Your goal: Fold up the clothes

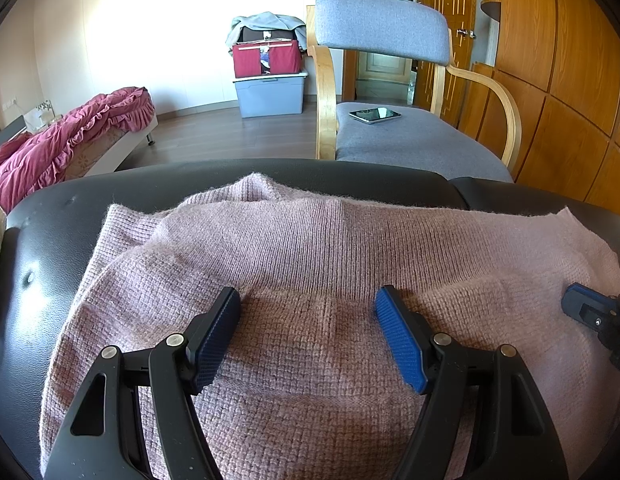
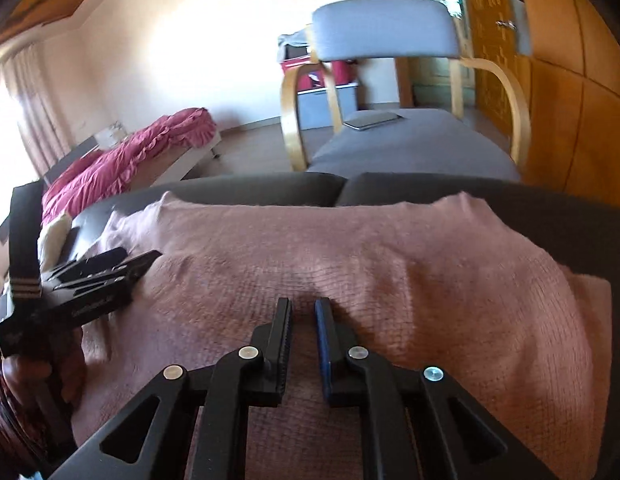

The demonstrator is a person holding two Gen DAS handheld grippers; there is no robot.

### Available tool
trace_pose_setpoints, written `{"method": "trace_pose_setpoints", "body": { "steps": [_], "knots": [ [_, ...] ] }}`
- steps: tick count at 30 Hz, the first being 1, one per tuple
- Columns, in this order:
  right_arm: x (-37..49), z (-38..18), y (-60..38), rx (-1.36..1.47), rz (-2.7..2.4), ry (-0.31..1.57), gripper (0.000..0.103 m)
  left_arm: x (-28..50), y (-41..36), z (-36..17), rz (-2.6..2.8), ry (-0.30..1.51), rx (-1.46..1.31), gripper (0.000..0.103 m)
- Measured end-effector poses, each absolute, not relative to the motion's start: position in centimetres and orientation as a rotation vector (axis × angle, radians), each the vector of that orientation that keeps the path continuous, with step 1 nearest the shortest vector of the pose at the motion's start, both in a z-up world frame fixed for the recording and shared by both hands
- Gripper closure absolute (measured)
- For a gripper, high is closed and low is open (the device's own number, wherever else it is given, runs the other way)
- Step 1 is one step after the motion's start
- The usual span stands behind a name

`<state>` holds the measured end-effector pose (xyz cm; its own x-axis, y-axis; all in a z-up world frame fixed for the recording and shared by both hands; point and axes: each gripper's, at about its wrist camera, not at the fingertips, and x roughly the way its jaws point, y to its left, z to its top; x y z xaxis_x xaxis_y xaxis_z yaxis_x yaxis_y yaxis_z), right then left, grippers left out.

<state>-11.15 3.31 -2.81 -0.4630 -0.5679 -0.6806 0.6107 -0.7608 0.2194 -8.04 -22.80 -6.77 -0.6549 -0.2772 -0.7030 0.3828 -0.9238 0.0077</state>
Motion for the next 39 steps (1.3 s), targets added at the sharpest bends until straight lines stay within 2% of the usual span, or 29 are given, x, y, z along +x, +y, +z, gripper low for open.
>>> {"method": "trace_pose_setpoints", "body": {
  "steps": [4, 6, 8, 9, 12, 19, 28, 35, 39],
  "knots": [
    [-10.6, -2.9, 3.1, 0.986, -2.243, 0.134, 0.094, -7.1, -23.2, -6.0, -2.592, 0.253, 0.985, 0.031],
    [-10.4, -2.9, 3.5, 0.988, -2.24, 0.125, 0.093, -5.8, -23.1, -5.1, -2.675, 0.33, 0.89, 0.055],
    [-10.4, -2.8, 3.7, 0.99, -2.235, 0.114, 0.093, -4.9, -22.3, -4.2, -2.758, 0.341, 0.813, 0.061],
    [-10.5, -2.9, 3.7, 0.99, -2.234, 0.113, 0.093, -4.6, -21.8, -3.8, -2.797, 0.329, 0.78, 0.071],
    [-10.5, -3.0, 3.7, 0.99, -2.235, 0.117, 0.093, -4.4, -19.6, -3.6, -2.9, 0.227, 0.797, 0.08],
    [-10.3, -2.9, 3.9, 0.99, -2.234, 0.11, 0.093, -6.9, -17.5, -5.9, -2.855, 0.115, 1.111, 0.082],
    [-10.7, -3.0, 4.1, 0.998, -2.211, 0.07, 0.093, -6.7, -18.7, -5.9, -2.802, 0.067, 1.09, 0.082],
    [-11.0, -3.1, 4.1, 1.0, -2.202, 0.06, 0.093, -6.0, -22.9, -6.4, -2.762, 0.264, 1.116, 0.084],
    [-11.0, -3.1, 4.0, 0.999, -2.203, 0.062, 0.093, -4.6, -25.2, -5.8, -2.86, 0.487, 1.035, 0.084]
  ]
}}
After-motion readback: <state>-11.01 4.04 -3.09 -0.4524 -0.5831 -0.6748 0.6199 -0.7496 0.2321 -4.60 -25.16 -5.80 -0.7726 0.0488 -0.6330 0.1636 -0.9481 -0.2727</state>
